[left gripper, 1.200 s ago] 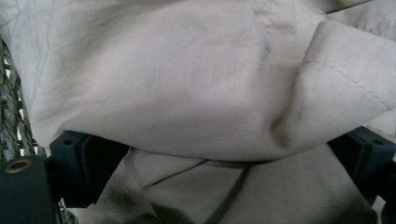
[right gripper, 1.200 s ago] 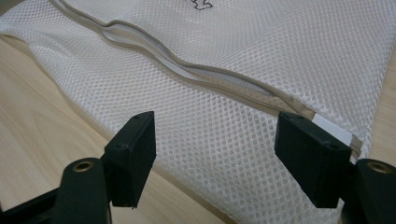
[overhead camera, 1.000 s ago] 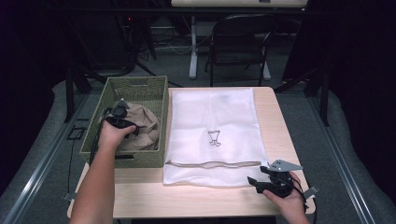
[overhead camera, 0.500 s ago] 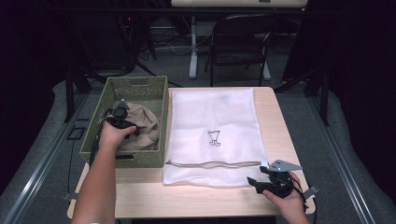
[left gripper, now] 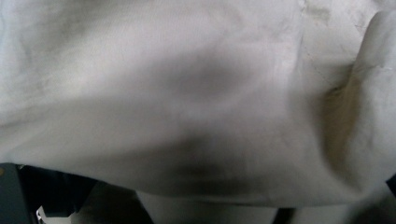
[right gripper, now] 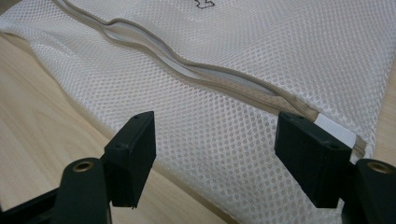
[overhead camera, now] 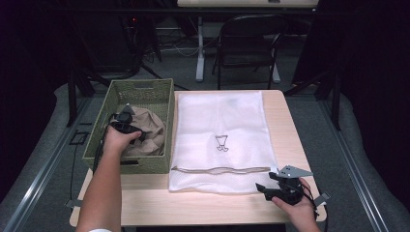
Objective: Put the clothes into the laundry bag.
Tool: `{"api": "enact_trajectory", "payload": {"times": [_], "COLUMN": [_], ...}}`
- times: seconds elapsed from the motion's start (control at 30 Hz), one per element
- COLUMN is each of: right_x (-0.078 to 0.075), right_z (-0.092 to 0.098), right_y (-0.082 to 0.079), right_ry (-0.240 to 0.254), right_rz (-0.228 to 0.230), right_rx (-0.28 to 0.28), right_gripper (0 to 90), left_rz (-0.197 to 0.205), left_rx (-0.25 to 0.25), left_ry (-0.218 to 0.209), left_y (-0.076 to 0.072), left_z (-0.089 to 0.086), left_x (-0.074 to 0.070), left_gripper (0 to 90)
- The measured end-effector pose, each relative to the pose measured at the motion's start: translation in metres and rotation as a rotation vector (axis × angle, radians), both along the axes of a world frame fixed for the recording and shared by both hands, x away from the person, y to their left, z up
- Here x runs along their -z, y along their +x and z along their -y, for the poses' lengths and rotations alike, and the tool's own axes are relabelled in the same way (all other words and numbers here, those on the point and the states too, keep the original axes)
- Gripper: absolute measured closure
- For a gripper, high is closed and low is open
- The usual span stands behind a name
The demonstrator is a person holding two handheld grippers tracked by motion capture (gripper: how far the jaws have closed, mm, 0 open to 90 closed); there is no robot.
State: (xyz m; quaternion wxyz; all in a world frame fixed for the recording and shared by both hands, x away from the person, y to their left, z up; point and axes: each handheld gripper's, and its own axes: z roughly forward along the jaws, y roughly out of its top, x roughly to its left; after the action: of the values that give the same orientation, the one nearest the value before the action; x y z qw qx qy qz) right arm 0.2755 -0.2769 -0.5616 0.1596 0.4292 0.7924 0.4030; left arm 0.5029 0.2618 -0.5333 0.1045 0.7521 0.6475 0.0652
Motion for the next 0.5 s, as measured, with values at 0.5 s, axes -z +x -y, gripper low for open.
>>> {"api": "enact_trajectory", "payload": {"times": [0.5], "right_x": [-0.0005], "right_z": [0.0005], "right_y": [-0.0003], "right_ry": [0.001], "right_rz": [0.002], "right_rx": [0.009], "right_gripper": [28.8], "left_rz": [0.005], "left_rx": [0.041], "left_ry": [0.010], "left_y": [0.0018], "left_z": [-0.0012], "left_x": [0.0041], "left_gripper": [1.5]}}
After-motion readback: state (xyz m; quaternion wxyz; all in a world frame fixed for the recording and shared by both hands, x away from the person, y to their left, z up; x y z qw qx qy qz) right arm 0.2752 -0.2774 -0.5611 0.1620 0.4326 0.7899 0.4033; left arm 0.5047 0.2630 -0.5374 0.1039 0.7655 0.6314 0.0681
